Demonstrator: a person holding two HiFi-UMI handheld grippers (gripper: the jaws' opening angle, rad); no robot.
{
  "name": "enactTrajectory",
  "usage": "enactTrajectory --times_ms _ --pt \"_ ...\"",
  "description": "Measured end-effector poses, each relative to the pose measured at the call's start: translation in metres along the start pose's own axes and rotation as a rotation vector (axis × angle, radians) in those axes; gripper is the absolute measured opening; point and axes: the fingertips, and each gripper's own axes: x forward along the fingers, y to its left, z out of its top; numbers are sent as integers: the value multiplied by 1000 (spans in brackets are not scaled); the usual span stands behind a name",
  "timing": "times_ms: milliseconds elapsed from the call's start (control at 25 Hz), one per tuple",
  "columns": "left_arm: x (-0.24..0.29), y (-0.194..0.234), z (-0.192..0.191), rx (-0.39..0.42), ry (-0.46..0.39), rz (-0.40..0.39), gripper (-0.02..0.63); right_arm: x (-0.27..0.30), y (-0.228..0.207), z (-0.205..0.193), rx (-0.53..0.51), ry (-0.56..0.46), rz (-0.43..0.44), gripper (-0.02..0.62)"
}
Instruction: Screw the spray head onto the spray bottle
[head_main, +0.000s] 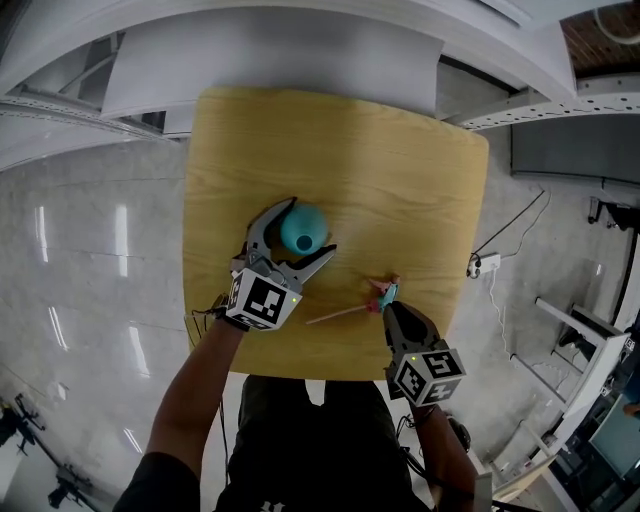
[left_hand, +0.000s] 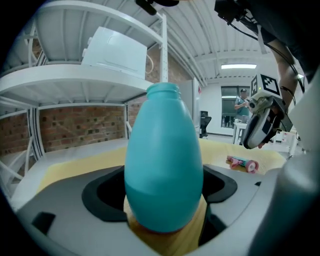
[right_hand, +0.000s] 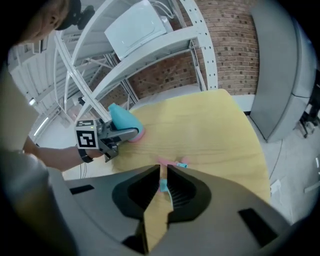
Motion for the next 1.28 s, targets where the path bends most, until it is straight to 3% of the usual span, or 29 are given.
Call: enactTrajectory --times_ms 160,280,680,880,1040,1280 --pt "5 -1 1 13 9 -2 414 11 -14 -1 6 35 -77 103" --pt "6 -4 1 16 18 -10 413 20 -20 -4 8 68 -104 136" --pt "10 -7 4 20 5 -12 413 37 -31 -19 4 188 -165 166" --pt "10 -11 4 18 33 -34 411 38 -29 -20 -1 237 -118 155" --pt "0 -19 18 -5 82 -94 411 10 -23 2 -18 185 -56 153" --pt "-31 -45 78 -72 163 -225 408 -84 8 94 -155 -17 10 153"
